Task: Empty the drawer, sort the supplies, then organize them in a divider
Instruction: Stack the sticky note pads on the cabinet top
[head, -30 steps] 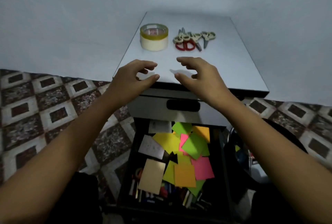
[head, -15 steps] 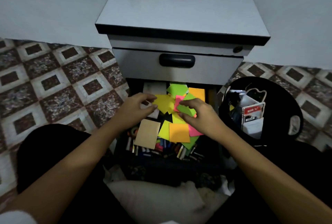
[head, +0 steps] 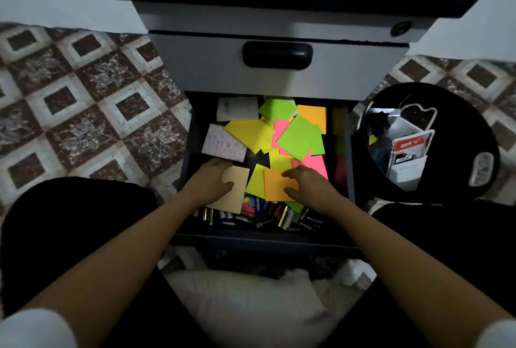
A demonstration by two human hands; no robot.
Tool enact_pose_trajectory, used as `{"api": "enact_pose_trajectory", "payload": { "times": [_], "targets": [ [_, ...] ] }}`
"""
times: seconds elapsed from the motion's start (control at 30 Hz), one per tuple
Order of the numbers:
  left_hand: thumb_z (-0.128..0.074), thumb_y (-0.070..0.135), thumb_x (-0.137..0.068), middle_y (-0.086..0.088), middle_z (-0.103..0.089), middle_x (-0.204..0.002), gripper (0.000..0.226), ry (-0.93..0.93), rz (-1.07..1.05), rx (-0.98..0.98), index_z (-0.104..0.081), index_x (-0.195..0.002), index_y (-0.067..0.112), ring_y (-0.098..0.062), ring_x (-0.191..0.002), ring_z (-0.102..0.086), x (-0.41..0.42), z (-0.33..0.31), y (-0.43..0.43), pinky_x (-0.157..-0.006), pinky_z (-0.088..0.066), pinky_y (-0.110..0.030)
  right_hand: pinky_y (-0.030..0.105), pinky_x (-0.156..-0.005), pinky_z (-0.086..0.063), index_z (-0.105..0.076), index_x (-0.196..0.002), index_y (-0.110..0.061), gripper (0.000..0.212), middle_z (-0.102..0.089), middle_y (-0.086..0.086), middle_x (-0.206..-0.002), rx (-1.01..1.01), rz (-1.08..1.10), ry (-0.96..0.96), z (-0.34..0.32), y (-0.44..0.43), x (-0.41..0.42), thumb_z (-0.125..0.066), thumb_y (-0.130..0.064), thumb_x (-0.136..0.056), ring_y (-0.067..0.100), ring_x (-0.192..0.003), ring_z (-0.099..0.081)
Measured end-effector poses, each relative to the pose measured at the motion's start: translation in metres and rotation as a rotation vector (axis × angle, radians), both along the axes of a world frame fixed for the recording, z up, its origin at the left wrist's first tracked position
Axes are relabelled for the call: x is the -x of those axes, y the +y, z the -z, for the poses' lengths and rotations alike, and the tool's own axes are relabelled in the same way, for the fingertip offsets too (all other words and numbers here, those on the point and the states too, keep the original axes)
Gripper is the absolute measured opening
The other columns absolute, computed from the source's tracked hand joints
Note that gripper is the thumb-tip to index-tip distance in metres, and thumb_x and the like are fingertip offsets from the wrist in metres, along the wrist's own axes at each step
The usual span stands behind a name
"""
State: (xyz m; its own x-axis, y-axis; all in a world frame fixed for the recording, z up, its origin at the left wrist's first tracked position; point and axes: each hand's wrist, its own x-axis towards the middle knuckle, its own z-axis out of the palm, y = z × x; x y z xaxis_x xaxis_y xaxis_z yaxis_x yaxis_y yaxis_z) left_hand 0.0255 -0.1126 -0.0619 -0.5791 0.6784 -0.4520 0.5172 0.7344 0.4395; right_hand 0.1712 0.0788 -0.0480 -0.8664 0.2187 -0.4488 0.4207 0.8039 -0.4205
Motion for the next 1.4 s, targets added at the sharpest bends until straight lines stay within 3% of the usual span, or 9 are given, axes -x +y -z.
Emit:
{"api": "enact_pose_trajectory", "payload": {
  "times": [0.2, 0.43, 0.63, 0.73, 0.83, 1.07, 1.27, 1.33, 1.4],
  "targets": [
    [-0.059, 0.038, -0.089, -0.002, -0.013, -0.155, 0.075, 0.125, 0.150, 0.163, -0.019, -0.149, 0.017, -0.026, -0.140, -0.016, 0.000, 0.011, -0.001, -0.110, -0.028, -0.045, 0.034, -0.096, -0.043, -0.048, -0.135, -0.015, 0.046, -0.051, 0.011, -0.131, 0.028, -0.022, 0.012, 0.009, -0.003, 0.006, -0.057, -0.025, -0.091, 0.026, -0.119, -0.049],
    [-0.065, 0.045, -0.081, -0.011, -0.025, -0.142, 0.080, 0.194, 0.173, 0.240, -0.024, -0.143, 0.019, -0.032, -0.130, -0.025, -0.003, 0.009, 0.004, -0.106, -0.026, -0.042, 0.029, -0.091, -0.043, -0.050, -0.134, -0.015, 0.044, -0.054, 0.011, -0.126, 0.044, 0.010, 0.077, 0.012, -0.005, 0.007, -0.056, -0.026, -0.092, 0.024, -0.114, -0.052],
    [-0.062, 0.031, -0.088, -0.013, -0.034, -0.140, 0.056, 0.019, 0.099, 0.164, -0.039, -0.136, 0.014, -0.032, -0.126, -0.035, 0.005, -0.005, 0.005, -0.098, -0.035, -0.037, 0.027, -0.081, -0.042, -0.056, -0.128, -0.012, 0.039, -0.062, 0.012, -0.117, 0.079, 0.051, 0.145, 0.012, -0.015, 0.027, -0.059, -0.022, -0.090, 0.025, -0.104, -0.058],
    [-0.057, 0.021, -0.091, -0.012, -0.053, -0.122, 0.030, -0.136, -0.011, 0.036, -0.051, -0.119, 0.010, -0.021, -0.100, -0.050, 0.012, -0.017, 0.004, -0.075, -0.038, -0.028, 0.025, -0.080, -0.039, -0.060, -0.124, -0.007, 0.036, -0.063, 0.013, -0.119, 0.097, 0.111, 0.229, 0.014, -0.020, 0.047, -0.061, -0.016, -0.089, 0.026, -0.106, -0.058],
    [-0.054, 0.020, -0.093, -0.007, -0.055, -0.110, 0.011, -0.190, -0.044, 0.001, -0.049, -0.102, 0.017, -0.018, -0.090, -0.050, 0.015, -0.024, -0.001, -0.072, -0.039, -0.029, 0.030, -0.076, -0.037, -0.063, -0.118, -0.004, 0.031, -0.063, 0.019, -0.113, 0.046, 0.065, 0.277, 0.018, -0.024, 0.067, -0.061, -0.013, -0.088, 0.033, -0.103, -0.056],
    [-0.054, 0.019, -0.094, -0.005, -0.054, -0.108, 0.016, -0.208, -0.063, -0.037, -0.052, -0.108, 0.012, -0.013, -0.089, -0.046, 0.018, -0.035, -0.013, -0.065, -0.033, -0.024, 0.035, -0.060, -0.049, -0.072, -0.101, -0.014, 0.064, -0.064, 0.019, -0.094, -0.371, -0.304, 0.218, 0.029, -0.023, 0.098, -0.090, -0.029, -0.042, 0.038, -0.077, -0.062],
    [-0.054, 0.020, -0.094, -0.004, -0.055, -0.112, 0.018, -0.243, -0.096, -0.025, -0.052, -0.110, 0.013, -0.013, -0.092, -0.047, 0.020, -0.036, -0.014, -0.072, -0.035, -0.024, 0.032, -0.064, -0.049, -0.074, -0.102, -0.022, 0.047, -0.067, 0.018, -0.103, -0.540, -0.465, 0.254, 0.028, -0.028, 0.111, -0.081, -0.026, -0.056, 0.035, -0.082, -0.065],
    [-0.053, 0.020, -0.094, -0.004, -0.054, -0.111, 0.020, -0.245, -0.102, -0.018, -0.052, -0.112, 0.012, -0.013, -0.092, -0.047, 0.020, -0.036, -0.014, -0.072, -0.034, -0.024, 0.033, -0.065, -0.050, -0.075, -0.097, -0.024, 0.029, -0.068, 0.017, -0.104, -0.559, -0.461, 0.357, 0.029, -0.028, 0.114, -0.065, -0.026, -0.069, 0.036, -0.083, -0.065],
    [-0.052, 0.019, -0.094, -0.005, -0.055, -0.113, 0.023, -0.248, -0.108, -0.008, -0.053, -0.116, 0.011, -0.016, -0.097, -0.051, 0.020, -0.035, -0.013, -0.073, -0.035, -0.024, 0.034, -0.065, -0.050, -0.076, -0.094, -0.026, 0.034, -0.068, 0.015, -0.104, -0.516, -0.420, 0.423, 0.030, -0.025, 0.115, -0.047, -0.030, -0.077, 0.035, -0.084, -0.065]
  ]
}}
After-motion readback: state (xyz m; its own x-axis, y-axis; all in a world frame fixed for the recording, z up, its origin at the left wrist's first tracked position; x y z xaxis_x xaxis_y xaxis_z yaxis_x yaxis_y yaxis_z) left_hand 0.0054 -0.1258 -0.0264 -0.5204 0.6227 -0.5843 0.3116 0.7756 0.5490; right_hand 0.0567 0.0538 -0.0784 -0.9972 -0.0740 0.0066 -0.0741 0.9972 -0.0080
